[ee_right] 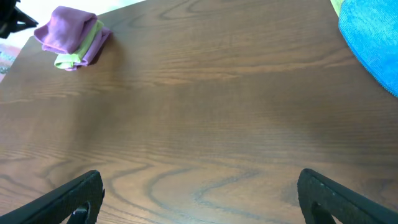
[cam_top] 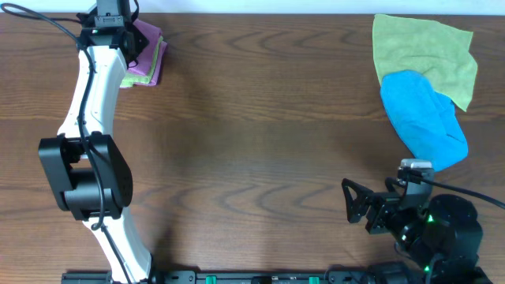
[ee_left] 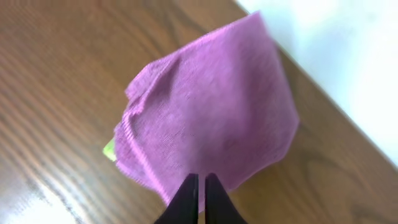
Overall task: Fold the cloth
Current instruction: 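Place the purple cloth on top of the green stack and adjust it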
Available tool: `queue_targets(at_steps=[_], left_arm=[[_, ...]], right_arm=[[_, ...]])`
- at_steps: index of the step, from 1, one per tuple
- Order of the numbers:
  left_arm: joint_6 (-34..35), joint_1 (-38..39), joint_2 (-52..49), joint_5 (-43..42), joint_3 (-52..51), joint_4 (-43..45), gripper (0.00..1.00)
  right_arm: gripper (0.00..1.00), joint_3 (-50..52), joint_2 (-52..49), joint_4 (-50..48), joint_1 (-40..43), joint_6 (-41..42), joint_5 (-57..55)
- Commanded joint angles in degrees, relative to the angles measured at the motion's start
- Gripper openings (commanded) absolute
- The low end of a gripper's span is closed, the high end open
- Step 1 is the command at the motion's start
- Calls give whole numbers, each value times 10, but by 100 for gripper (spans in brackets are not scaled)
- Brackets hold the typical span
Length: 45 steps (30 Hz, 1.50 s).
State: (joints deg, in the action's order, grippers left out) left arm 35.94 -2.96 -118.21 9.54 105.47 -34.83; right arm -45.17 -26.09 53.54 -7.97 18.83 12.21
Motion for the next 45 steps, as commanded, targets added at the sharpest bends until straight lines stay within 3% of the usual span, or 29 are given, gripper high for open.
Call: queue_targets(at_steps=[1,15,25,31,34,36,45], left_arm=[[0,-4,-14,9,12,22,6],[-2,-5,-143,16,12,118,6],[-35,-5,-86,16,12,154,8],[-63,-5,-23,12,12,112,39],[-64,-4,10,9,12,64,68],[-65,-4,32,7,12,30,98],[-122,-4,117,-100,12,-114,95]], right_arm=[[99,3,2,1,5,-5,5],[99,3,2,1,5,-5,5],[99,3,2,1,5,-5,5],[99,3,2,1,5,-5,5],[99,3,2,1,5,-5,5],[99,3,2,1,5,-5,5],[99,3,2,1,5,-5,5]])
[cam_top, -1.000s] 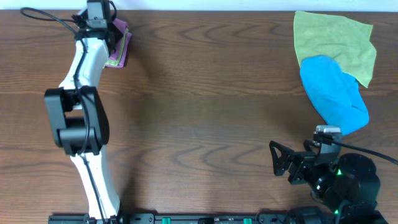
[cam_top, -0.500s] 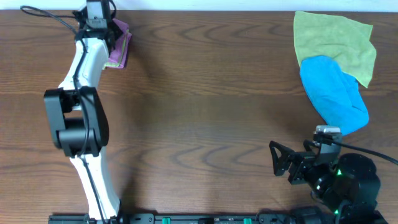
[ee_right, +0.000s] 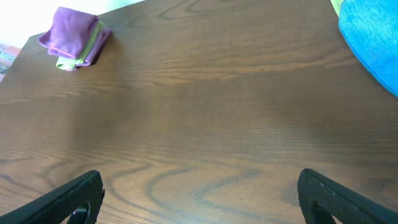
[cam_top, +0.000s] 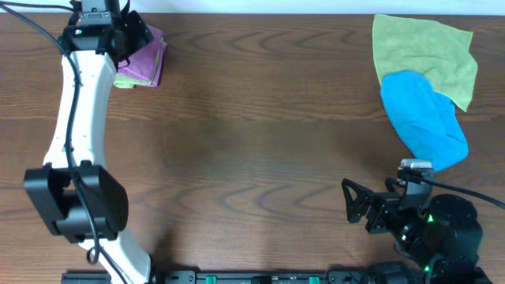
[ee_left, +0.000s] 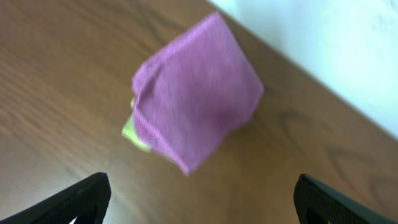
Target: Fold the cloth
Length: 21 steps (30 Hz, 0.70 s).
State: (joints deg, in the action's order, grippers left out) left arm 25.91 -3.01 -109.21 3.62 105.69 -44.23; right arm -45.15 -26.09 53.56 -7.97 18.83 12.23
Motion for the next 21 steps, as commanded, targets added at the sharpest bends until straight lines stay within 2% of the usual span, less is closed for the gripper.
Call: queue_targets(at_steps=[1,7,12,16,21], left_arm=[[-21,-3,36,-49,10,-36,95],[-21,-3,71,-83,10,-100,95],[-23,-3,99,-74,10,-222,95],[-48,1,125,-78,9,-302,95],[-75,16,175,-65,-23,-346,95]], right_arm=[[99,3,2,1,5,-5,4],[99,3,2,1,5,-5,4],[99,3,2,1,5,-5,4],[99,3,2,1,5,-5,4],[99,3,2,1,5,-5,4]])
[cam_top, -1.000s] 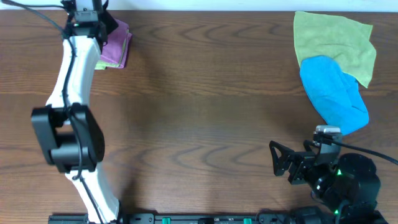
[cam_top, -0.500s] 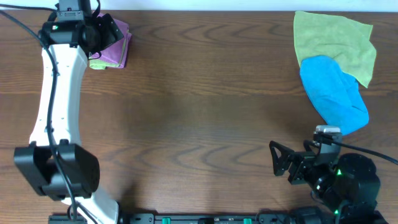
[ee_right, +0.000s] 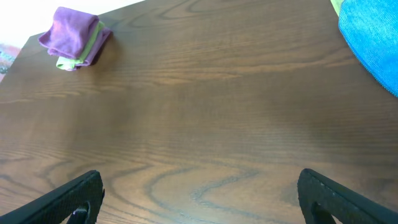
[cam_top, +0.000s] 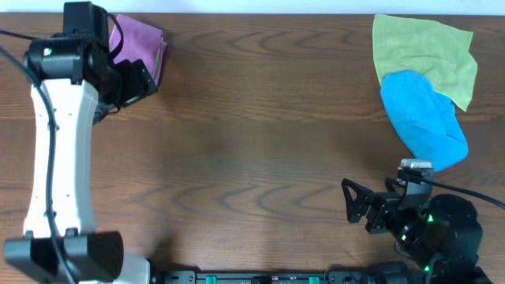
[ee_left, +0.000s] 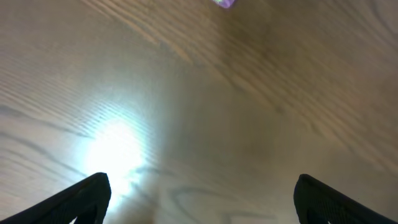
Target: Fold the cloth
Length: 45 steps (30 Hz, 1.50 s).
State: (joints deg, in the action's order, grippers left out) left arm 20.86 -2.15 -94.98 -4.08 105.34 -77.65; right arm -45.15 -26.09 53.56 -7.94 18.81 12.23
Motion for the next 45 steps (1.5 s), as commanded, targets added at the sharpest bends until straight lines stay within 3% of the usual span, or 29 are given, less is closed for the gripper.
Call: queue_targets(at_steps=[1,5,16,23,34,45], left_arm=[[-24,8,49,15,-37,-13,95],[-16,8,130,12,-153,16,95],[-18,8,405,19,-500,277,95],[-59,8,579,22,-668,380,95],[-106,7,804,26,-844,391,95],[-178,7,876,30,-881,330,95]], right_arm=[[99,3,2,1,5,-4,4],[99,3,2,1,5,-4,4],[99,3,2,1,5,-4,4],[99,3,2,1,5,-4,4],[99,3,2,1,5,-4,4],[99,3,2,1,5,-4,4]])
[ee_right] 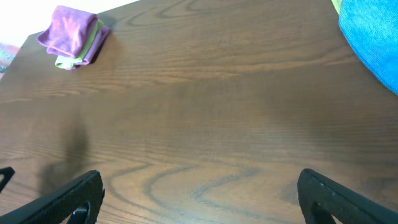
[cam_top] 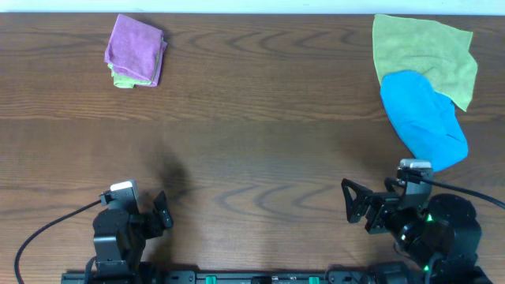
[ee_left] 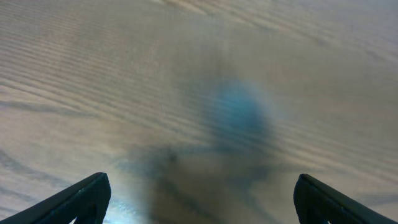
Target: Fold the cloth
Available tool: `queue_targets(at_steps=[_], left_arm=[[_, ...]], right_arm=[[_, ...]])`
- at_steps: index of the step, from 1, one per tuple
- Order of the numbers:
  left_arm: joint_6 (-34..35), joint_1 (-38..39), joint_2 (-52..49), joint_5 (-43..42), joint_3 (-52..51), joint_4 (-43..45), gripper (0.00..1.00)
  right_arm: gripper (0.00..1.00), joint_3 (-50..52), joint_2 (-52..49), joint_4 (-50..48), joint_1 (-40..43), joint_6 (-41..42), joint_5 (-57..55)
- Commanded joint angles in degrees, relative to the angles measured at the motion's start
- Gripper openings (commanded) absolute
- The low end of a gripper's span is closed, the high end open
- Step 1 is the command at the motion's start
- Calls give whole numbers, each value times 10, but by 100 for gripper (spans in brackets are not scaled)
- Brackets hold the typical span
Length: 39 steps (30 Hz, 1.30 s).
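A folded purple cloth (cam_top: 136, 57) lies on a folded green one at the table's far left corner, also seen in the right wrist view as the purple cloth (ee_right: 70, 34). My left gripper (cam_top: 162, 217) is open at the near left edge, over bare wood; its wrist view shows only blurred table between wide jaws (ee_left: 199, 205). My right gripper (cam_top: 355, 207) is open at the near right, empty.
A crumpled blue cloth (cam_top: 423, 118) lies over a yellow-green cloth (cam_top: 426, 49) at the far right. The blue cloth's edge (ee_right: 373, 37) shows in the right wrist view. The brown wooden table (cam_top: 260, 134) lies between the two piles.
My left arm has gone from beside the purple cloth at the far left to the near left edge of the table, its gripper still open. The right arm has not moved.
My left gripper was shut over the purple cloth on the green one. Then it stood open above the pile, then beside it with the cloth lying folded. Now the left arm is back at the near edge. The right gripper stayed open throughout.
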State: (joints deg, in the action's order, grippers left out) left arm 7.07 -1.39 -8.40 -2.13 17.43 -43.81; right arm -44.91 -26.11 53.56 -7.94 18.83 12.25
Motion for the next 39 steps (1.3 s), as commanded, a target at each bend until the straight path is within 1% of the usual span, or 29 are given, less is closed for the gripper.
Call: queue_targets(at_steps=[1,5,14,20,39], left_arm=[[-45,-1,14,10,-2,-15,95],[-60,-1,32,10,-2,-39,95],[-117,-1,60,6,-2,-86,95],[-119,-1,82,6,-2,-116,95],[-120,-1,82,8,-3,-117,95]], right_arm=[[99,1,2,1,5,-5,4],[99,1,2,1,5,-5,4],[99,1,2,1,5,-5,4],[99,1,2,1,5,-5,4],[99,1,2,1,5,-5,4]])
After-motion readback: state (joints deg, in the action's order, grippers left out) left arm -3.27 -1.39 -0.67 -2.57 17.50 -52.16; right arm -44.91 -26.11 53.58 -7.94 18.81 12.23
